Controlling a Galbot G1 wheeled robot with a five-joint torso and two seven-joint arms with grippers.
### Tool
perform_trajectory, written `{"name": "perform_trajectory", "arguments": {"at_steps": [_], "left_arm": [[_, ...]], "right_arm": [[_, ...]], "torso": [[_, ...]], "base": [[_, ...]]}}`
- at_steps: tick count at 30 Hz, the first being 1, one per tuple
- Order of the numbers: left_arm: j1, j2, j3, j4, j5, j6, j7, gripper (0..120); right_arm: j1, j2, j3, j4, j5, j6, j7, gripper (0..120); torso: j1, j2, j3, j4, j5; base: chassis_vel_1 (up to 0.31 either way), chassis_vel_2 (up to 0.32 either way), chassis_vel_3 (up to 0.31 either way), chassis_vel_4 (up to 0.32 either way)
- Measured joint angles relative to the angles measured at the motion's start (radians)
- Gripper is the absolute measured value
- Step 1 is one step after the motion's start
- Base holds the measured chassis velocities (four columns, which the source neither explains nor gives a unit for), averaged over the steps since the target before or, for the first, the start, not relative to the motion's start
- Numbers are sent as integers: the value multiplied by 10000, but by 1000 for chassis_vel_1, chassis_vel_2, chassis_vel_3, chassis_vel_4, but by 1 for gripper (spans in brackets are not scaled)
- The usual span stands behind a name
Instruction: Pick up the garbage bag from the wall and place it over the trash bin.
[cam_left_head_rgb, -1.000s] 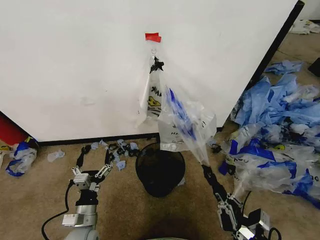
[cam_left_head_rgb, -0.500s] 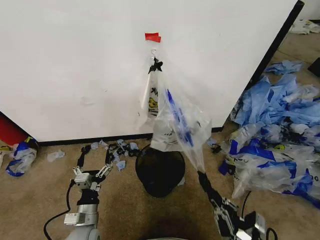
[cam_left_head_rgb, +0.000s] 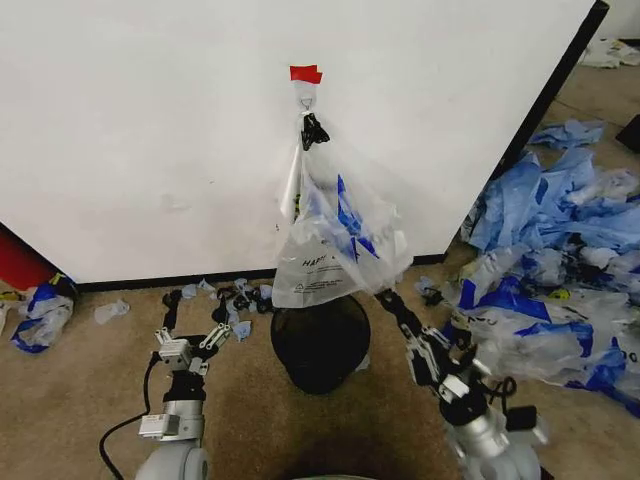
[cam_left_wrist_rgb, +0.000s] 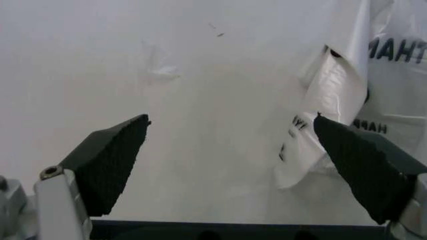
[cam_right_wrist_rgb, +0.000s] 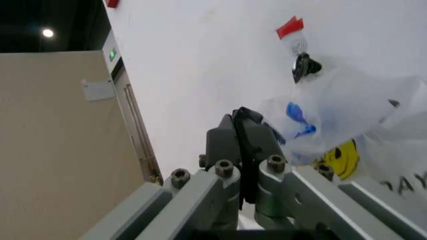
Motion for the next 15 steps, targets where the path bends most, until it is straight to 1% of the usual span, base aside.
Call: {"name": "perform_trajectory", "arguments": {"at_steps": [3, 5, 7, 8, 9, 10, 13, 14, 15], "left_arm": [[-73, 50, -36, -28, -48, 71, -20, 98], [-87, 71, -44, -60, -76, 95, -31, 98], [-89, 73, -44, -64, -78, 98, -32, 98], [-97, 98, -57, -138, -131, 137, -46, 98], [-97, 100, -58, -151, -139, 143, -48, 98], [-70, 151, -52, -417, -300, 285, -74, 98], [10, 276, -20, -847, -543, 562, -93, 98], [10, 276, -20, -847, -543, 562, -93, 98], [67, 349, 10, -1116, -698, 759, -110, 98]], "right_arm": [[1060, 109, -691, -530, -42, -110, 308, 0], [1392, 158, -922, -731, -43, -128, 395, 0], [1420, 162, -943, -748, -44, -129, 402, 0], [1815, 231, -1204, -999, -43, -171, 489, 0], [1888, 245, -1247, -1050, -43, -180, 498, 0], [2349, 378, -1569, -1469, -40, -229, 550, 0], [2666, 494, -1824, -1811, -35, -249, 578, 0], [2666, 494, -1824, -1811, -35, -249, 578, 0], [2745, 532, -1896, -1896, -36, -251, 578, 0]], "torso": [[0, 0, 0, 1, 0], [0, 0, 0, 1, -1], [1, 0, 0, 1, -1], [0, 0, 1, 1, -1], [1, 0, 1, 1, -1], [1, 0, 1, 0, -2], [1, 0, 0, 0, -3], [1, 0, 0, 0, -3], [0, 0, 0, -1, -2]], "base": [[0, 0, 0, 0], [0, 0, 0, 0], [0, 0, 0, 0], [0, 0, 0, 0], [0, 0, 0, 0], [0, 0, 0, 0], [0, 0, 0, 0], [0, 0, 0, 0], [0, 0, 0, 0]]}}
